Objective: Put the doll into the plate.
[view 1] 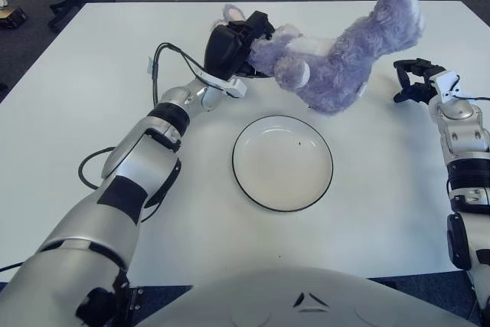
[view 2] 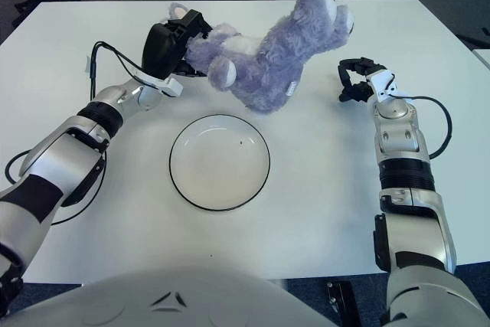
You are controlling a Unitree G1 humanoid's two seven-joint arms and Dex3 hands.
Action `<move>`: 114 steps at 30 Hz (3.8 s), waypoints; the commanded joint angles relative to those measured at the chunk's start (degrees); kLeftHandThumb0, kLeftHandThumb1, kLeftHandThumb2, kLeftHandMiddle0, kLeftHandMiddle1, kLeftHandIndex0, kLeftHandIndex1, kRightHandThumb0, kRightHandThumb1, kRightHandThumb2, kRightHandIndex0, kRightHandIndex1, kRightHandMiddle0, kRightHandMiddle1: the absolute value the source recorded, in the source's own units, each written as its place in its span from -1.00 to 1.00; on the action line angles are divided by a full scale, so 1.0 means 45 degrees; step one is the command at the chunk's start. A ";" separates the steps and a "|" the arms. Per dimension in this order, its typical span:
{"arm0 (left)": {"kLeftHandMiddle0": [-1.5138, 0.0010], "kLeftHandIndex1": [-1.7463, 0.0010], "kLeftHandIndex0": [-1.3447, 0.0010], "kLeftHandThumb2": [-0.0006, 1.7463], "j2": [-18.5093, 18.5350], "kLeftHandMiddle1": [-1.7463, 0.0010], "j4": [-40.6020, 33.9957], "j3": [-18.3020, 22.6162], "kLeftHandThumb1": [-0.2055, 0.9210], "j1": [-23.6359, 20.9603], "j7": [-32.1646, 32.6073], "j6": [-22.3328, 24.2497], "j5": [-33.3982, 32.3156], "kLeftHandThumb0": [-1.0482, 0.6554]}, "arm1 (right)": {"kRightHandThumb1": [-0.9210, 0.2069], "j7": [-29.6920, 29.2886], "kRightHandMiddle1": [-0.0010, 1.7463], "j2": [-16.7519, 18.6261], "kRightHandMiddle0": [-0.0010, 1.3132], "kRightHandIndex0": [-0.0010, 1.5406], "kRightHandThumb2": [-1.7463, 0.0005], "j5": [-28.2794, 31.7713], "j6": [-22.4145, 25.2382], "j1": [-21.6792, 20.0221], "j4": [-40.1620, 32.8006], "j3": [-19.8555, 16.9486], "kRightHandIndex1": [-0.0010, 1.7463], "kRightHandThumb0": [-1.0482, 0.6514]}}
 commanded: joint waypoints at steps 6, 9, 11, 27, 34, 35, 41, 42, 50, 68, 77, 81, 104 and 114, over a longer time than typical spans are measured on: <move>-0.46 -1.00 -0.30 -0.58 0.0496 -1.00 -0.0221 0.0116 1.00 0.0236 0.0324 -0.0826 0.0115 -0.11 | -1.00 0.0056 -0.57 -0.0113 -0.39 -0.14 0.15 -0.0203 -0.0146 -0.0276 0.0190 0.0055 -0.99 -0.71; -0.46 -1.00 -0.29 -0.59 0.0740 -1.00 -0.0188 0.0031 1.00 0.0281 0.0399 -0.1222 0.0277 -0.11 | -1.00 0.0065 -0.53 -0.0122 -0.42 -0.13 0.15 -0.0206 -0.0137 -0.0275 0.0190 0.0064 -0.99 -0.71; -0.46 -1.00 -0.29 -0.60 0.0826 -1.00 -0.0144 -0.0008 1.00 0.0273 0.0456 -0.1356 0.0372 -0.10 | -1.00 0.0067 -0.50 -0.0125 -0.43 -0.13 0.15 -0.0207 -0.0130 -0.0272 0.0182 0.0067 -0.99 -0.71; -0.43 -1.00 -0.24 -0.67 0.1581 -1.00 0.0215 -0.0618 1.00 0.0365 0.1989 -0.2026 0.1640 -0.08 | -1.00 0.0112 -0.47 -0.0204 -0.47 -0.12 0.15 -0.0267 -0.0123 -0.0313 0.0251 0.0084 -0.99 -0.72; -0.43 -1.00 -0.23 -0.68 0.1889 -1.00 0.0145 -0.0804 1.00 0.0324 0.2162 -0.2239 0.1970 -0.08 | -1.00 0.0142 -0.46 -0.0205 -0.48 -0.12 0.15 -0.0365 -0.0070 -0.0422 0.0310 0.0124 -0.99 -0.72; -0.42 -1.00 -0.23 -0.69 0.1948 -1.00 0.0134 -0.0852 1.00 0.0301 0.2204 -0.2306 0.2044 -0.08 | -1.00 0.0144 -0.46 -0.0199 -0.48 -0.11 0.15 -0.0385 -0.0063 -0.0433 0.0312 0.0126 -0.99 -0.72; -0.42 -1.00 -0.22 -0.72 0.2137 -1.00 0.0106 -0.1149 1.00 0.0134 0.2706 -0.2866 0.2543 -0.07 | -1.00 0.0162 -0.46 -0.0207 -0.48 -0.11 0.14 -0.0456 -0.0049 -0.0513 0.0370 0.0140 -0.99 -0.72; -0.42 -1.00 -0.22 -0.74 0.2155 -1.00 0.0108 -0.1195 1.00 0.0110 0.2803 -0.2943 0.2618 -0.07 | -1.00 0.0162 -0.46 -0.0207 -0.48 -0.11 0.14 -0.0464 -0.0049 -0.0523 0.0379 0.0142 -0.99 -0.72; -0.40 -1.00 -0.21 -0.80 0.2255 -1.00 0.0166 -0.1534 1.00 -0.0061 0.3558 -0.3174 0.3171 -0.04 | -1.00 0.0192 -0.45 -0.0217 -0.49 -0.11 0.14 -0.0506 -0.0069 -0.0599 0.0462 0.0144 -0.99 -0.72; -0.37 -1.00 -0.19 -0.84 0.2383 -1.00 0.0129 -0.2457 1.00 -0.0311 0.5099 -0.2998 0.4269 0.01 | -1.00 0.0234 -0.45 -0.0192 -0.50 -0.10 0.15 -0.0590 0.0047 -0.0598 0.0201 0.0200 -0.99 -0.71; -0.35 -1.00 -0.17 -0.84 0.2377 -1.00 -0.0211 -0.3282 1.00 -0.0347 0.6519 -0.2802 0.5111 0.02 | -1.00 0.0251 -0.45 -0.0196 -0.51 -0.10 0.16 -0.0609 0.0030 -0.0606 0.0130 0.0206 -0.99 -0.70; -0.34 -1.00 -0.17 -0.84 0.2349 -1.00 -0.0336 -0.3547 1.00 -0.0341 0.6918 -0.2731 0.5338 0.02 | -1.00 0.0253 -0.45 -0.0195 -0.51 -0.10 0.17 -0.0604 0.0027 -0.0606 0.0121 0.0199 -1.00 -0.70; -0.31 -1.00 -0.14 -0.84 0.2210 -1.00 -0.0651 -0.4275 1.00 0.0149 0.7402 -0.2744 0.5415 0.01 | -1.00 0.0298 -0.45 -0.0210 -0.53 -0.11 0.17 -0.0607 0.0011 -0.0683 0.0175 0.0204 -1.00 -0.68; -0.30 -1.00 -0.14 -0.84 0.2256 -1.00 -0.1078 -0.4063 1.00 0.0502 0.6891 -0.3507 0.5012 0.00 | -1.00 0.0306 -0.45 -0.0213 -0.54 -0.11 0.17 -0.0599 -0.0026 -0.0642 0.0138 0.0195 -1.00 -0.68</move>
